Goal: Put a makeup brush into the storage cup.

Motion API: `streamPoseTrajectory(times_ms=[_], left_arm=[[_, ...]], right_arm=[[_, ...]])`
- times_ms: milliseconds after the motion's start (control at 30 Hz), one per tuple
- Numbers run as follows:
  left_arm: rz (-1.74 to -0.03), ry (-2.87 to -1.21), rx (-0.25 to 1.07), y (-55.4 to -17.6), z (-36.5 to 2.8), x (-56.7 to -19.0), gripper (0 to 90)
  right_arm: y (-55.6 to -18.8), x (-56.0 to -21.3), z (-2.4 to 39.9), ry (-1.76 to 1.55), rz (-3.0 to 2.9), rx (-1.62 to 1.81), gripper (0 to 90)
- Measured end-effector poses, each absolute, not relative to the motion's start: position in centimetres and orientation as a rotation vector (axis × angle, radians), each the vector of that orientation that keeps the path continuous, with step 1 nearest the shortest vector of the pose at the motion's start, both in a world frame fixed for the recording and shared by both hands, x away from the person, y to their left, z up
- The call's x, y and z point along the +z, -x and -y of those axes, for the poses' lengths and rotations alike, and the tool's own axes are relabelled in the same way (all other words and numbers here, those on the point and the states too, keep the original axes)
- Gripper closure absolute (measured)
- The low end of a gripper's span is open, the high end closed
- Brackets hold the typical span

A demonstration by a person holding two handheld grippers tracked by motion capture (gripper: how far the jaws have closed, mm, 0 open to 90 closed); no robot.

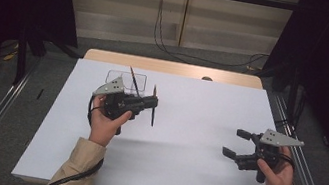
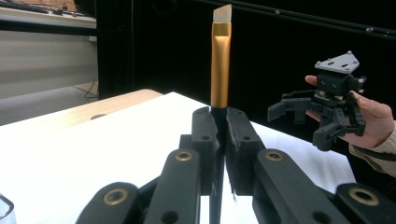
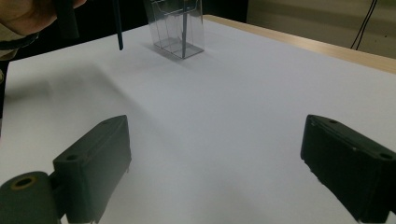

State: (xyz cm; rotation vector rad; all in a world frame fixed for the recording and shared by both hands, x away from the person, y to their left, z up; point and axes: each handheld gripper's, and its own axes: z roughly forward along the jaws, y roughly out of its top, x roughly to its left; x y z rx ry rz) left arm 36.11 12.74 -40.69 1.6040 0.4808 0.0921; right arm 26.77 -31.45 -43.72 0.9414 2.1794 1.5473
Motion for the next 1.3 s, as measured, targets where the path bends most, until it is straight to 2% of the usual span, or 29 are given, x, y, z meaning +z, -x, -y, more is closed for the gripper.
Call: streamPoseTrajectory(times_ms=[767, 1300], left_arm=[[-0.512, -1.599, 0.147, -36.9, -13.5, -40.1, 83.3], [-0.543, -1.587, 0.196, -38.9, -14.4, -39.1, 83.3]], right_arm=[[-26.8, -43.7, 31.7, -0.940, -2.167, 1.555, 8.0], [-26.8, -43.6, 31.8, -0.937, -2.166, 1.565, 8.1]])
